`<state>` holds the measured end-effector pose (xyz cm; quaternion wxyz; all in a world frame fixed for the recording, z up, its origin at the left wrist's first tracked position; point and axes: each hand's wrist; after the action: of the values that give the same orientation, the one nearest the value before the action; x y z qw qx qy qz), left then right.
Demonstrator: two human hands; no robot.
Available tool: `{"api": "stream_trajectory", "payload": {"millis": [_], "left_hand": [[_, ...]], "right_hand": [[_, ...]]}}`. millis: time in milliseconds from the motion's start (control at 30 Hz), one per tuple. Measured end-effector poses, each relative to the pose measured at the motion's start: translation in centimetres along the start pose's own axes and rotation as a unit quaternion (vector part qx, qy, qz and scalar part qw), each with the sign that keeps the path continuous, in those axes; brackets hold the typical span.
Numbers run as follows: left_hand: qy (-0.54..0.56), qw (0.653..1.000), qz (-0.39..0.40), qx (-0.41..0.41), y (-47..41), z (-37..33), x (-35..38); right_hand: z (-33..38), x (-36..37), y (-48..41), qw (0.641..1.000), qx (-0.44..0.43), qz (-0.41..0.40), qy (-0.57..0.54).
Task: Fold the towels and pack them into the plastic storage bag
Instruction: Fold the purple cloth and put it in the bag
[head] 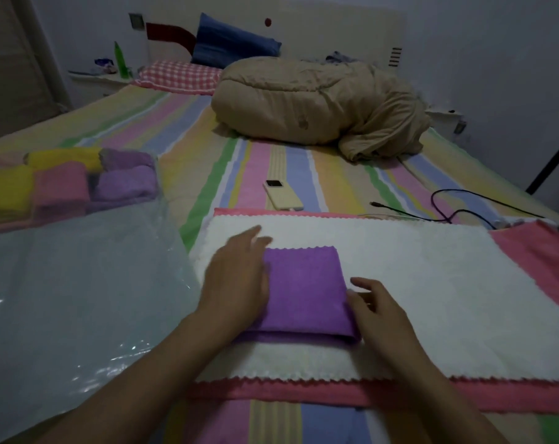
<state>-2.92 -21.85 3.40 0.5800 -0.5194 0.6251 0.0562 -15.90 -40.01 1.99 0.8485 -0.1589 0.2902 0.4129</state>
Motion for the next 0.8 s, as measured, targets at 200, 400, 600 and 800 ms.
{"api": "stream_trajectory", "payload": {"millis": [200, 400, 600, 800], "left_hand": [[-0.105, 0.958, 0.249, 0.092, 0.6, -2.4, 4.7], [-0.062, 0.981, 0.153, 0.097, 2.5, -1.2, 7.1], [-0.044, 0.984, 0.147, 0.092, 2.7, -1.3, 6.8], [0.353, 0.929, -0.038, -0.109, 2.1, -1.3, 3.6]], "right_hand": [[1.4, 1.7, -4.3, 0.987, 0.094, 0.016, 0.129], [1.2, 3.7, -5.3, 0.958, 0.091, -0.044, 0.267], [0.9, 2.5, -4.6, 0.989, 0.092, 0.005, 0.118], [2.7, 2.4, 0.0, 0.936, 0.054, 0.115, -0.328]]}}
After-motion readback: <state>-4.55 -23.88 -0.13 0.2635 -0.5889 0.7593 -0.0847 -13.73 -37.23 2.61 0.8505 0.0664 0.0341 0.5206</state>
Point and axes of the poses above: each hand's wrist, its own y-axis away from the middle knuckle, its own x-axis out of the palm, z = x × y, and after that the axes turned 6 degrees about -z, right-handed
